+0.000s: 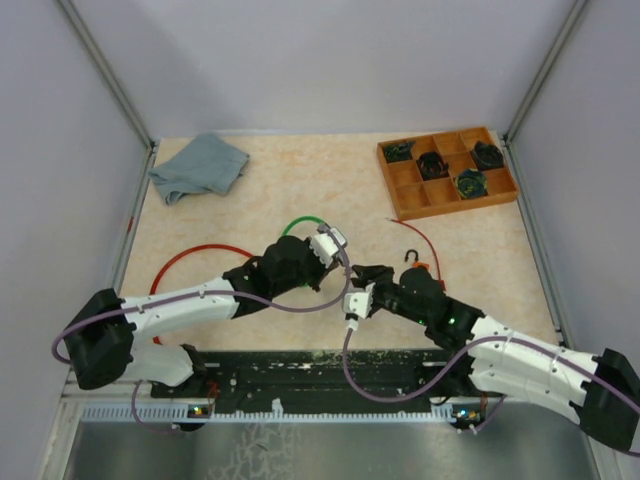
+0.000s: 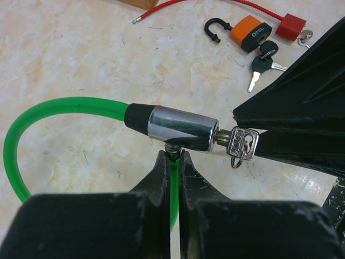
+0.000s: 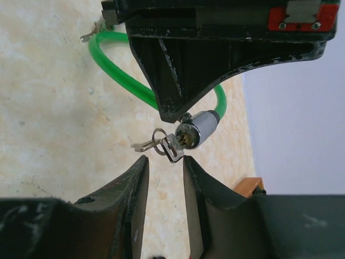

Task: Unlock with the key
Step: Unlock the lock.

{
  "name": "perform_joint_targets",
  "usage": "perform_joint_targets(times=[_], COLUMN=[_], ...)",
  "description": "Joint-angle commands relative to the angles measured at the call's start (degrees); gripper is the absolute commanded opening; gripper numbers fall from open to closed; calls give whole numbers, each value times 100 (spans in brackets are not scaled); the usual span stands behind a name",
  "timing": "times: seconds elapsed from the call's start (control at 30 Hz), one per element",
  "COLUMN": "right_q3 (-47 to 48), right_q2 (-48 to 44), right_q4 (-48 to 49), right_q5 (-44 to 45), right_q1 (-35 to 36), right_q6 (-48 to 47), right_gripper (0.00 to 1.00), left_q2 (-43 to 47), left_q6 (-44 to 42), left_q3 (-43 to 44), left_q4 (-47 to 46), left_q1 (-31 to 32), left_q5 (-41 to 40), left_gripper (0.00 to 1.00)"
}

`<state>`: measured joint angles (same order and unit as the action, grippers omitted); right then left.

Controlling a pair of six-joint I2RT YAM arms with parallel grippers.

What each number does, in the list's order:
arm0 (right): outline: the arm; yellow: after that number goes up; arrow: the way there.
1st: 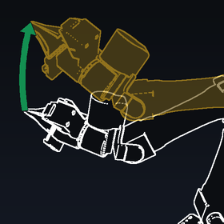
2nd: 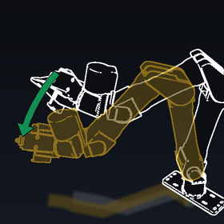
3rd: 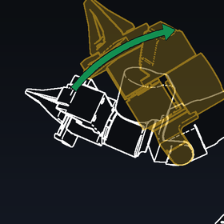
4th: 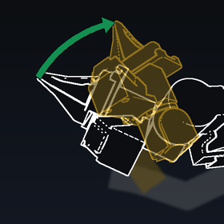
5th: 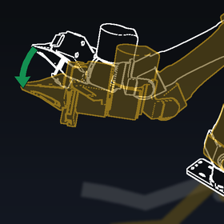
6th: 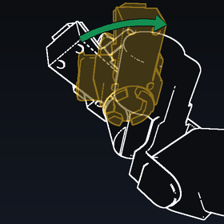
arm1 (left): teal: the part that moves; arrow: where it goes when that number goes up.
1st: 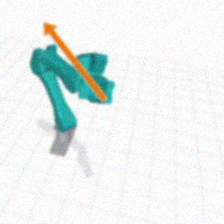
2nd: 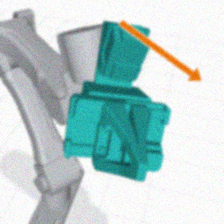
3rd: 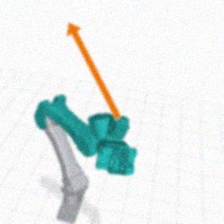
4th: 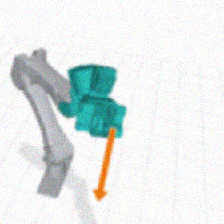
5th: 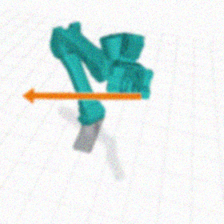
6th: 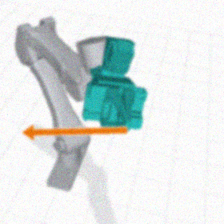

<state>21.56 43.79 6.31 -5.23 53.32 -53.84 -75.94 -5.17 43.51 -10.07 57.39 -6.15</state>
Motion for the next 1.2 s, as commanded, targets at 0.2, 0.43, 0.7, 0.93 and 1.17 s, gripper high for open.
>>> perform_joint_targets(times=[0.2,0.43,0.7,0.93,1.17], right_q3=[89,-16,-124,-449,-800], right_q2=[158,168,350,362,730], right_q4=[751,985,1325,2419,4148], right_q5=[272,238,427,857,2108], right_q1=[122,240,268,267,267], right_q6=[-345,-372,-197,995,3327], right_gripper=[28,29,8,0,0], left_q2=[163,100,93,308,378], left_q6=[-127,-93,-50,168,427], left_q3=[225,281,287,71,-169], left_q4=[-154,-92,-138,-552,-1085], left_q1=[-31,-34,-34,-32,-34], left_q5=[212,229,292,394,379], left_gripper=[0,0,0,0,0])
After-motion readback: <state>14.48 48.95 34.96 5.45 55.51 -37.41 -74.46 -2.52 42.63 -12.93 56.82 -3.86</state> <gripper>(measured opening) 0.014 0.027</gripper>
